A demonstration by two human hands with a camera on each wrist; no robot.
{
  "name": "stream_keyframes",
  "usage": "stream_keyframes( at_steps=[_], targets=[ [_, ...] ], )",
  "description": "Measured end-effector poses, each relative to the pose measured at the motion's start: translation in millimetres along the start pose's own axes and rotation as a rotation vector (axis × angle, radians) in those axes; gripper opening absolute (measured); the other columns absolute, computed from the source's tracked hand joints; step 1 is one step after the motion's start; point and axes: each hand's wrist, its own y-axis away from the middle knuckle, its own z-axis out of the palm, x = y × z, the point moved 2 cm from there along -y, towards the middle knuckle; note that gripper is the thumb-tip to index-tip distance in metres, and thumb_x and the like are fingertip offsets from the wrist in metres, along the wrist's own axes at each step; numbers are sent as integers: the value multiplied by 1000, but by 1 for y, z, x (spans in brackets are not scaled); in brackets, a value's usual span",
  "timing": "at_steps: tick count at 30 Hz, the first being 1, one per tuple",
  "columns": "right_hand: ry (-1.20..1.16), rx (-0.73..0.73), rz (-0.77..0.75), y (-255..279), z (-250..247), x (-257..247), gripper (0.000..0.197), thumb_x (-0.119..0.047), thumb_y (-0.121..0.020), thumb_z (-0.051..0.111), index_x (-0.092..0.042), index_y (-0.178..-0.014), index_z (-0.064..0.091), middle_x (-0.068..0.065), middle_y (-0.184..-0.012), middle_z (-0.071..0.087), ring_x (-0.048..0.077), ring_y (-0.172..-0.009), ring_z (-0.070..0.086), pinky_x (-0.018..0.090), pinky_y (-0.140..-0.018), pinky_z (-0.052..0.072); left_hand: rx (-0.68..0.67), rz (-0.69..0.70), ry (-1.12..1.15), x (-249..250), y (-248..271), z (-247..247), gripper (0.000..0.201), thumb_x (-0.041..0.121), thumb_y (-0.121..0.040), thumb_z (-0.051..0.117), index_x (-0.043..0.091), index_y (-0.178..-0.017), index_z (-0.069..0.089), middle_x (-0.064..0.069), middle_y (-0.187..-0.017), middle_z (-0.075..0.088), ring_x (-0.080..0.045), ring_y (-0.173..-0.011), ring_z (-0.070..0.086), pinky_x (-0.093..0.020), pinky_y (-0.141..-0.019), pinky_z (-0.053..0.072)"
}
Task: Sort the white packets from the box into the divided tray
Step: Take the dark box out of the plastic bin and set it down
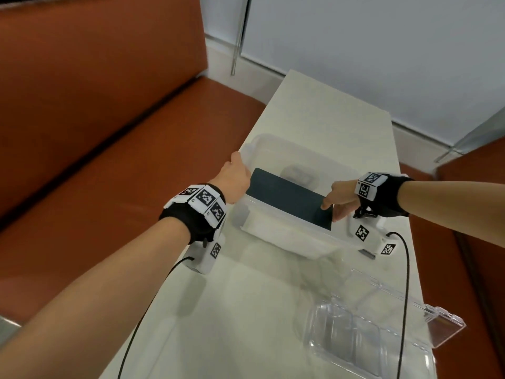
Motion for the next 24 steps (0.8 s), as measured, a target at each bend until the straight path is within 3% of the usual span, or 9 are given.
stream_keyframes(
  at_steps=[3, 6, 8, 10, 12, 13, 16, 21, 24],
  targets=[
    [51, 4, 19, 6, 2, -6, 26, -26, -90, 58, 0, -87, 54, 16, -73, 73, 27, -72, 66, 31, -72, 55, -1, 16, -10, 1, -3, 2, 37, 14, -103, 29, -6, -135, 28, -32, -125, 51, -46, -109, 56, -49, -89, 48],
    [99, 36, 39, 15, 1, -12, 27, -30, -89, 60, -4, -84, 55, 0, -41, 61, 19, -60, 54, 24, -54, 42, -1, 26, -21, 0, -5, 3, 37, 14, -103, 30, -7, -134, 28, -32, -123, 51, -46, -107, 57, -46, -85, 47],
    [94, 19, 40, 19, 3, -15, 31, -31, -89, 61, -7, -107, 53, 3, -50, 63, 20, -63, 53, 24, -54, 41, -4, 26, -15, 0, -6, 3, 37, 14, -103, 30, -7, -133, 28, -32, -124, 51, -46, -107, 56, -46, -85, 47],
    [32, -10, 50, 24, 6, -18, 44, -30, -89, 62, -9, -125, 46, 13, -75, 66, 23, -65, 55, 25, -53, 43, -1, 27, -6, -1, -7, 3, 37, 15, -104, 29, -7, -134, 28, -32, -125, 50, -46, -109, 55, -48, -86, 47],
    [-25, -18, 47, 26, 7, -20, 54, -28, -90, 62, -5, -134, 42, 17, -102, 60, 25, -66, 55, 29, -55, 46, 1, 29, -3, -1, -7, 4, 37, 15, -104, 29, -6, -134, 28, -32, -125, 50, -46, -109, 55, -47, -86, 46],
    [-50, -9, 53, 27, 7, -20, 55, -28, -90, 61, -3, -135, 41, 17, -102, 56, 25, -65, 54, 30, -54, 45, 2, 29, -4, 0, -6, 4, 37, 15, -104, 29, -6, -134, 28, -32, -125, 50, -46, -108, 56, -47, -85, 46],
    [-85, 19, 68, 32, 6, -20, 54, -29, -91, 62, -3, -133, 41, 14, -87, 50, 23, -63, 51, 26, -49, 43, 3, 24, -6, 0, -6, 3, 36, 15, -103, 30, -6, -133, 28, -31, -125, 50, -46, -109, 56, -47, -86, 47],
    [-76, 8, 72, 35, 6, -19, 32, -26, -92, 60, -11, -114, 42, 16, -108, 46, 25, -75, 52, 26, -47, 44, 10, 14, -12, -1, -7, 5, 35, 14, -103, 29, -6, -132, 28, -31, -125, 50, -46, -109, 55, -48, -87, 47],
    [-96, 35, 94, 31, 0, -15, 27, -28, -91, 61, -10, -97, 43, 14, -105, 52, 24, -67, 52, 16, -30, 40, 16, 15, -14, -1, -8, 6, 36, 14, -103, 30, -6, -132, 28, -32, -125, 50, -46, -108, 56, -48, -87, 47]
  ],
)
